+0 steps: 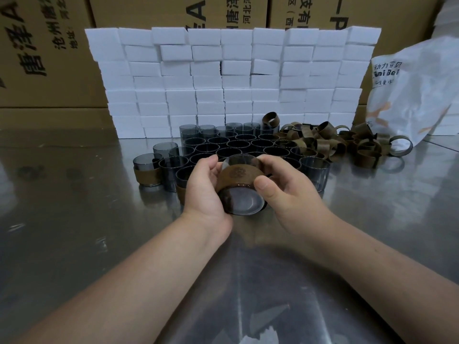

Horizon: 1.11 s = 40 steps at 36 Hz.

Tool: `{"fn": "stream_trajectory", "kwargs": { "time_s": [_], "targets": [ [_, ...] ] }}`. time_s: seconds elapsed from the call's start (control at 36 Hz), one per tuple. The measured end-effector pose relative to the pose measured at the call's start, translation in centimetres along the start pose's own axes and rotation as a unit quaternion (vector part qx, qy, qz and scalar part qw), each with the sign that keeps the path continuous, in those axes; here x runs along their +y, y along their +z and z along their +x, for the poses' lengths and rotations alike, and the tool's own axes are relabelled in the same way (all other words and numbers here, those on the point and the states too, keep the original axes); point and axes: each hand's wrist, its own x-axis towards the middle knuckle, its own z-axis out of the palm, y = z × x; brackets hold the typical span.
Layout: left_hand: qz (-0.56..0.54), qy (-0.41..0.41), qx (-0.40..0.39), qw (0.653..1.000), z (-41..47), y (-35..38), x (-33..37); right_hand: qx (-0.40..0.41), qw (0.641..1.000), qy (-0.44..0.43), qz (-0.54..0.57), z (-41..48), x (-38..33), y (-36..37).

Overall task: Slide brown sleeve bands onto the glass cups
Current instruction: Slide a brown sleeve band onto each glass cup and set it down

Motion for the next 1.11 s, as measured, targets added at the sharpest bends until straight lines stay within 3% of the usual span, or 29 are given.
{"fn": "stream_trajectory", "kwargs": {
  "time_s": [0.5, 1.11],
  "targets": [
    [0.016, -0.032, -0.017, 0.999, 0.03, -0.09, 0.18, -0.02, 0.996, 0.013, 0.086, -0.14, 0.23, -0.11],
    [0.016, -0.049, -0.014, 0.999, 0.13, -0.09, 0.56, -0.032, 0.995, -0.009, 0.096, -0.11, 0.3, -0.27]
  ]
}}
